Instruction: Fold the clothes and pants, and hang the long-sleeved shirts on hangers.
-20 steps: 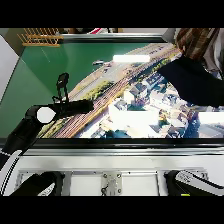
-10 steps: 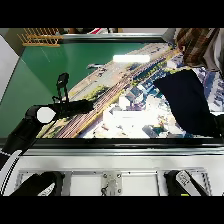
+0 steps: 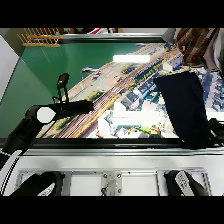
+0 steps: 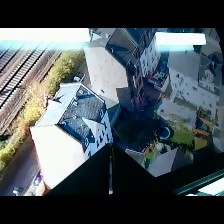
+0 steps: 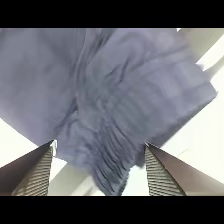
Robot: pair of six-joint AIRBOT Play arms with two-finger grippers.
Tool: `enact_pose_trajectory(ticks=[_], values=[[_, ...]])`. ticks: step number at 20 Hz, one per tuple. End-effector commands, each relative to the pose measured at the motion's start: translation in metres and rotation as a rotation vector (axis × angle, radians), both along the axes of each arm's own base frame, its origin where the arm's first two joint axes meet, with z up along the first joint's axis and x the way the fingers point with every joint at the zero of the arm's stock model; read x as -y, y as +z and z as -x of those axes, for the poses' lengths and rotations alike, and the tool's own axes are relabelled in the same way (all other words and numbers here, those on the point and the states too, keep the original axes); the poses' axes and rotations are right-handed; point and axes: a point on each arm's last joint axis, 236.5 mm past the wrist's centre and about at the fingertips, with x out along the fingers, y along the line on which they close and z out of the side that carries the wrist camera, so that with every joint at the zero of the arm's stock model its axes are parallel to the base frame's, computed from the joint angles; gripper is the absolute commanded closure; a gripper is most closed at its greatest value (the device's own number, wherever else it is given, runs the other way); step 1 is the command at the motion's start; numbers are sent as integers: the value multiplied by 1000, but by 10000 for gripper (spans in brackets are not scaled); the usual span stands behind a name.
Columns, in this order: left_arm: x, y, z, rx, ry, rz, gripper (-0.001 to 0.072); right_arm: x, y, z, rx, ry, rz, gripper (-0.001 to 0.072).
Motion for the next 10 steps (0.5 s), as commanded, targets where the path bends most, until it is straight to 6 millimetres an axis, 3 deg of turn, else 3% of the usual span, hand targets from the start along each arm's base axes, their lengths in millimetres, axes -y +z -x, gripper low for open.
enact_pose_trajectory(ticks=[1,2,3,5,7,10], values=[[0,-1,1,-3,-4,-3,702,13,72,-17,103,91,177,127],[0,-1,1,-4,-4,-3,702,-4,94,-36,196,146,186,127],[0,-1,1,-3,-3,-2,702,-34,112,-57,299,232,170,127],[0,-1,1,-3,-4,-3,702,-107,133,-83,429,436,81,127],[0,-1,1,-2,-3,-3,702,-175,140,-92,486,636,2,128],[0,-1,1,-2,-3,-3,702,-243,135,-86,480,897,-17,145]])
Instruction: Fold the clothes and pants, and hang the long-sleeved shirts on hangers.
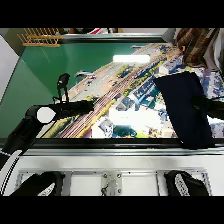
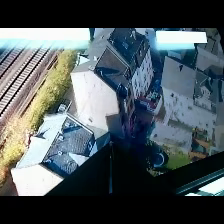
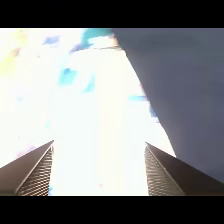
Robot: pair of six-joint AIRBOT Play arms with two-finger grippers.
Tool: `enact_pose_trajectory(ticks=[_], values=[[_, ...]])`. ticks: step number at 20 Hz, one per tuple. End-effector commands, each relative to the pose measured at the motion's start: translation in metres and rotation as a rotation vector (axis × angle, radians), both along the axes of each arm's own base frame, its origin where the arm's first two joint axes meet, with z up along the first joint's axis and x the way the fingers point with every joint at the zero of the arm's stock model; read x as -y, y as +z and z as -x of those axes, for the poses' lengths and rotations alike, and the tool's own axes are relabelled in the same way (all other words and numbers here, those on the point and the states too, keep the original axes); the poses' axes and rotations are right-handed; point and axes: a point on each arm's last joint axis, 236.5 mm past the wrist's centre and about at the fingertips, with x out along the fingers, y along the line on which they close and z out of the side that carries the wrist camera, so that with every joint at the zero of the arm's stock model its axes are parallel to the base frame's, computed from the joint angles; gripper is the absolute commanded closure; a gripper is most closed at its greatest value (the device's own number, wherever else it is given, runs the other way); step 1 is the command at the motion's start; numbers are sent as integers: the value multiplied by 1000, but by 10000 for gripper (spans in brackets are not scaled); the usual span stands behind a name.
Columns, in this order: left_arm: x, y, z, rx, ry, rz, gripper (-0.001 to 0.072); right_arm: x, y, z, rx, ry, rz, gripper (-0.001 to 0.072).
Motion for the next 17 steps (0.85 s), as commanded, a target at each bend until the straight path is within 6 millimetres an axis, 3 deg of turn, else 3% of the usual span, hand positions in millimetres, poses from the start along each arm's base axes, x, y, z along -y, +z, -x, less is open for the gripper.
enact_pose_trajectory(ticks=[1,3,4,5,17], values=[[0,0,0,-1,-1,0,702,-86,9,6,44,295,-13,145],[0,0,0,-1,-1,1,702,-104,7,10,37,353,-15,186],[0,0,0,-1,-1,1,702,-107,6,11,35,365,-17,416],[0,0,0,0,0,1,702,-108,6,11,36,367,-17,714],[0,0,0,0,0,1,702,-109,4,15,18,375,-19,698]])
